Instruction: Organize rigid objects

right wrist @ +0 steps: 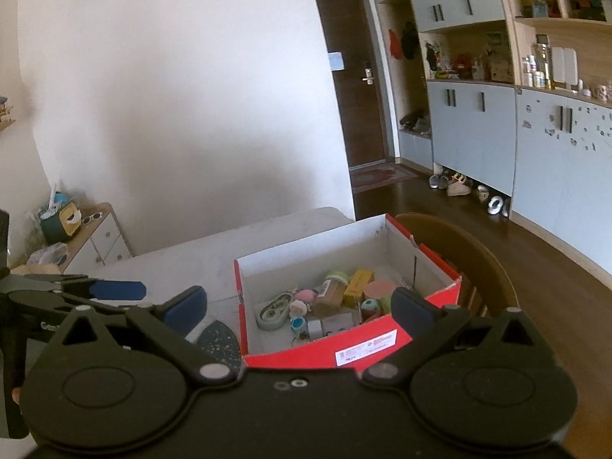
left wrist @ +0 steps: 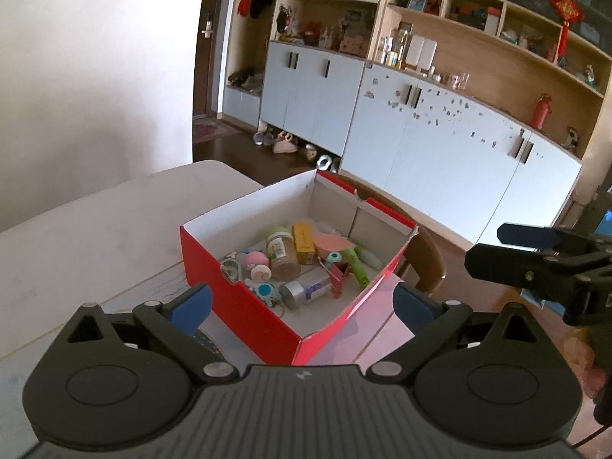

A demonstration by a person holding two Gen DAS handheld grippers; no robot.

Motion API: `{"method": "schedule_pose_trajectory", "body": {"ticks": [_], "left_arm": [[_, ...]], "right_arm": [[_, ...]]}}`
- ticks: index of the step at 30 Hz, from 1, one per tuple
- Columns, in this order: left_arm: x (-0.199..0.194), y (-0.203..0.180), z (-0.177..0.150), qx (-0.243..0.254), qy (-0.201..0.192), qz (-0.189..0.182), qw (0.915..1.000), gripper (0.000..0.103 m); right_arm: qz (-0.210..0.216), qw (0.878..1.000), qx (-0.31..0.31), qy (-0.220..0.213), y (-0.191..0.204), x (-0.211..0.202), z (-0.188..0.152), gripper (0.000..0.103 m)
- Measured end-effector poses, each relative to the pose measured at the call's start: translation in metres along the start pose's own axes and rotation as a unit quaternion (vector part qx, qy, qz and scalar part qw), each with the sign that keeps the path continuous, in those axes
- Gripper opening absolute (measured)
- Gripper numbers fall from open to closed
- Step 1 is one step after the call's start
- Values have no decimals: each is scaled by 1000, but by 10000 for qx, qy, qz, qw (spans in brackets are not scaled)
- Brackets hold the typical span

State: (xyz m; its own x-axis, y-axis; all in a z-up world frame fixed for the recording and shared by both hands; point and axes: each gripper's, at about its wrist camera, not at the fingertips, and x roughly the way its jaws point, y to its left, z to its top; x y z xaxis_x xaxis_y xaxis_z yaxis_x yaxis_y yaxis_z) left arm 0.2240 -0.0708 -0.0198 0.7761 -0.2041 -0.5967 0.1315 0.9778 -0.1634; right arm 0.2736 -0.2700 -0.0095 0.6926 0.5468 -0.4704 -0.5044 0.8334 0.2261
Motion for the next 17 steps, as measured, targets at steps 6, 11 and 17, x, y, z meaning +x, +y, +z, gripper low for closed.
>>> {"method": "schedule_pose_trajectory", "body": {"ticks": [6, 11, 17], "left_arm": [[-11, -1, -5, 22, -146, 68, 9999, 102], [-14, 1, -6, 14, -138, -17, 9999, 102], [-16, 5, -11, 7, -112, 28, 9999, 102]], "right_arm": [[-25, 10000, 39, -22, 6, -7, -6, 103], [-94, 9999, 119, -78, 11, -10, -8, 103], [-159, 9997, 172, -79, 16, -13, -13, 103]]}}
